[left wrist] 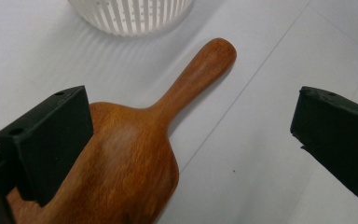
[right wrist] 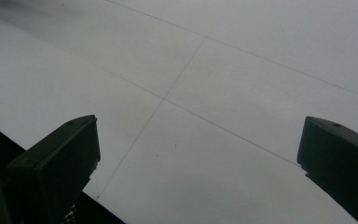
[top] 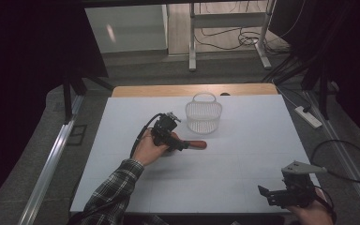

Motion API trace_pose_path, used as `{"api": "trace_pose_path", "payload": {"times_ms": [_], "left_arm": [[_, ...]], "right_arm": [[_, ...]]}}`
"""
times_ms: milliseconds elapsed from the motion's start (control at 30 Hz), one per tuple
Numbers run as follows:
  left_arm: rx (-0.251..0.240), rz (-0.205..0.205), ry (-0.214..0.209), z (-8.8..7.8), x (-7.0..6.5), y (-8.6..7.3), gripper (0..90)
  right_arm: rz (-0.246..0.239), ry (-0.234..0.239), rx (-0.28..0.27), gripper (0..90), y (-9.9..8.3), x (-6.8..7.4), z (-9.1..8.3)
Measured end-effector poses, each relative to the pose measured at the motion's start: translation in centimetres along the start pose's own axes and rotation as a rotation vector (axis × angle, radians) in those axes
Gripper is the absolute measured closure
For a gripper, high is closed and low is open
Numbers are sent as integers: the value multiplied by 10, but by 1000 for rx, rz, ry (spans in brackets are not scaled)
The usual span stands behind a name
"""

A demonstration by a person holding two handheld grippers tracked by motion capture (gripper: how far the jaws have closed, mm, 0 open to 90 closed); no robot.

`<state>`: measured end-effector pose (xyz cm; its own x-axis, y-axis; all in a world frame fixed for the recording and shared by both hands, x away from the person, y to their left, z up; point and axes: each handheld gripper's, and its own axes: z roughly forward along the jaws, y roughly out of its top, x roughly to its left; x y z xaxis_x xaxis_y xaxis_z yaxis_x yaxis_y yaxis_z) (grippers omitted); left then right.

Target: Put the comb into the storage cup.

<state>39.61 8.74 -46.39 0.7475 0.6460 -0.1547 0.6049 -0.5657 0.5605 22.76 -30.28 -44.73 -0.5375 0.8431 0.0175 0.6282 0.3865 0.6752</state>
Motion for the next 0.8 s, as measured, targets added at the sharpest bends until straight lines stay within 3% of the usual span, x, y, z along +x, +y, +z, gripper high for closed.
{"api": "trace_pose_path", "payload": {"times_ms": [267,367,500,667,800], "left_arm": [[17,16,-8,9,1,8,0],[30,25,19,12,1,10,36],[27,29,3,12,3,10,245],[39,0,-5,15,7,12,521],[53,-4,11,19,7,12,707]], "right_arm": [[2,1,0,0,0,0,0],[4,-1,0,0,0,0,0],[5,-1,0,0,0,0,0],[-2,1,-2,0,0,0,0],[-6,0,-1,0,0,1,-1]]}}
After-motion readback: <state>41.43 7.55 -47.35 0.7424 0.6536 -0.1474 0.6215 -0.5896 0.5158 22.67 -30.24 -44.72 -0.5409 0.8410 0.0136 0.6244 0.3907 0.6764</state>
